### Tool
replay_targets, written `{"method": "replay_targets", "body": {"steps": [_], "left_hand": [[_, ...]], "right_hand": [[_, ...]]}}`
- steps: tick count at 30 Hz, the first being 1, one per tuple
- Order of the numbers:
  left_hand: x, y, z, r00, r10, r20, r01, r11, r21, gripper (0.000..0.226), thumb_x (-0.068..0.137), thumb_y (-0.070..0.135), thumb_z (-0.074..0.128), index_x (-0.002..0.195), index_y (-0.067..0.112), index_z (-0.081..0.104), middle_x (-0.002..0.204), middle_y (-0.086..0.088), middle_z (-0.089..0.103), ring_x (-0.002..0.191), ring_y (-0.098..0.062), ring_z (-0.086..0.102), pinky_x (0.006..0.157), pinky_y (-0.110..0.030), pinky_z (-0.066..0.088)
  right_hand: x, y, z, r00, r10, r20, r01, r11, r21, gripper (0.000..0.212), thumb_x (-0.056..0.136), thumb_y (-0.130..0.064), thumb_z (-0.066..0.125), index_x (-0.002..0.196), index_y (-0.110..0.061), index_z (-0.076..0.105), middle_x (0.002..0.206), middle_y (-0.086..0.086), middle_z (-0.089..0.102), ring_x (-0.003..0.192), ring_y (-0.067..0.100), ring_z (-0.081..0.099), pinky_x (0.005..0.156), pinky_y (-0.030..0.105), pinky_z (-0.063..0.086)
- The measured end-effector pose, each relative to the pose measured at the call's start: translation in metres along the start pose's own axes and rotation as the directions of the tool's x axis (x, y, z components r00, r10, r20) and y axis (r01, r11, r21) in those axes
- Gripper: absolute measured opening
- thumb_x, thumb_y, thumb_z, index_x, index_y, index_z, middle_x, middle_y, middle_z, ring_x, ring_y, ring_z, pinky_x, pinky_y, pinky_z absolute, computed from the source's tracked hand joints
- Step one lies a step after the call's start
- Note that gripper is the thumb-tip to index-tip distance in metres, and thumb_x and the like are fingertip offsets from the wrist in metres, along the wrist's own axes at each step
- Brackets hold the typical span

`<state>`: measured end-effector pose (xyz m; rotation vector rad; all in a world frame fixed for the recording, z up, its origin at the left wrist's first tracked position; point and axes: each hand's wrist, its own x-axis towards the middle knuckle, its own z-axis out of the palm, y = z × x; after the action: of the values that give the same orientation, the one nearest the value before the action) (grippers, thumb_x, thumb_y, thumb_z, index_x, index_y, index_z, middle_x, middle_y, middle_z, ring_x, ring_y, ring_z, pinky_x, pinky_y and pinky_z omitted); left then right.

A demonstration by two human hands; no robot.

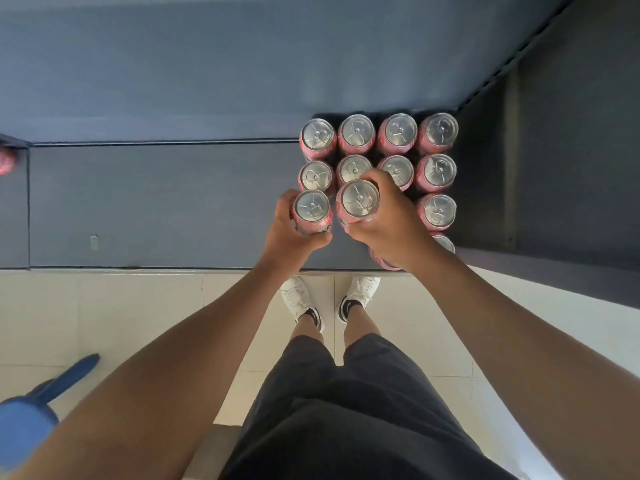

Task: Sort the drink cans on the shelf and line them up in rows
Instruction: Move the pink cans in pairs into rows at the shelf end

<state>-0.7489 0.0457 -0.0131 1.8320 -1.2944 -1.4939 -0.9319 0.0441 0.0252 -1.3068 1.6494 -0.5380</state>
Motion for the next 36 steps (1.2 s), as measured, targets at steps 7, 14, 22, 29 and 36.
{"method": "replay_targets", "body": {"steps": [7, 14, 22, 29, 36], "left_hand": [[0.008, -0.02, 0.004, 0.997, 0.079, -0.008, -0.079, 0.997, 0.009, 0.063, 0.065, 0.012, 0.084, 0.114, 0.033, 0.05, 0.112, 0.004, 0.062, 0.104, -0.013, 0.061, 0.086, -0.027, 0.051], [0.009, -0.03, 0.012, 0.995, 0.096, -0.02, -0.094, 0.994, 0.053, 0.064, 0.069, 0.015, 0.082, 0.117, 0.037, 0.046, 0.109, 0.017, 0.061, 0.104, -0.006, 0.061, 0.088, -0.03, 0.053], [0.016, -0.038, 0.02, 0.997, 0.064, -0.04, -0.061, 0.995, 0.073, 0.069, 0.071, 0.017, 0.083, 0.125, 0.03, 0.043, 0.11, 0.018, 0.062, 0.101, 0.002, 0.06, 0.079, -0.007, 0.044], [0.018, -0.035, 0.02, 0.999, 0.043, -0.008, -0.043, 0.995, 0.086, 0.073, 0.069, 0.02, 0.082, 0.126, 0.033, 0.038, 0.119, 0.012, 0.059, 0.105, -0.005, 0.059, 0.08, -0.018, 0.044], [0.011, -0.029, 0.01, 0.999, 0.035, 0.036, -0.039, 0.993, 0.113, 0.079, 0.067, 0.024, 0.081, 0.133, 0.032, 0.037, 0.126, 0.01, 0.054, 0.112, -0.008, 0.056, 0.092, -0.03, 0.048]], "right_hand": [[0.005, 0.014, 0.012, 0.993, -0.114, -0.014, 0.098, 0.905, -0.415, 0.061, 0.069, -0.019, 0.077, 0.124, -0.017, 0.051, 0.126, 0.0, 0.049, 0.115, 0.028, 0.046, 0.096, 0.039, 0.038], [0.007, 0.024, 0.023, 0.99, -0.12, -0.071, 0.049, 0.773, -0.633, 0.064, 0.07, -0.027, 0.078, 0.127, -0.018, 0.049, 0.132, -0.001, 0.049, 0.122, 0.03, 0.04, 0.103, 0.045, 0.023], [0.009, 0.04, 0.037, 0.984, -0.142, -0.109, 0.014, 0.666, -0.746, 0.064, 0.066, -0.029, 0.081, 0.122, -0.019, 0.051, 0.122, 0.0, 0.053, 0.119, 0.029, 0.042, 0.103, 0.047, 0.024], [0.007, 0.031, 0.041, 0.988, -0.066, -0.139, -0.066, 0.634, -0.771, 0.077, 0.065, -0.031, 0.081, 0.132, -0.02, 0.045, 0.137, 0.009, 0.04, 0.126, 0.033, 0.037, 0.107, 0.049, 0.022], [-0.004, 0.011, 0.04, 0.99, -0.011, -0.144, -0.097, 0.682, -0.725, 0.068, 0.072, -0.026, 0.071, 0.134, -0.02, 0.044, 0.135, 0.008, 0.04, 0.125, 0.032, 0.038, 0.107, 0.045, 0.025]]}}
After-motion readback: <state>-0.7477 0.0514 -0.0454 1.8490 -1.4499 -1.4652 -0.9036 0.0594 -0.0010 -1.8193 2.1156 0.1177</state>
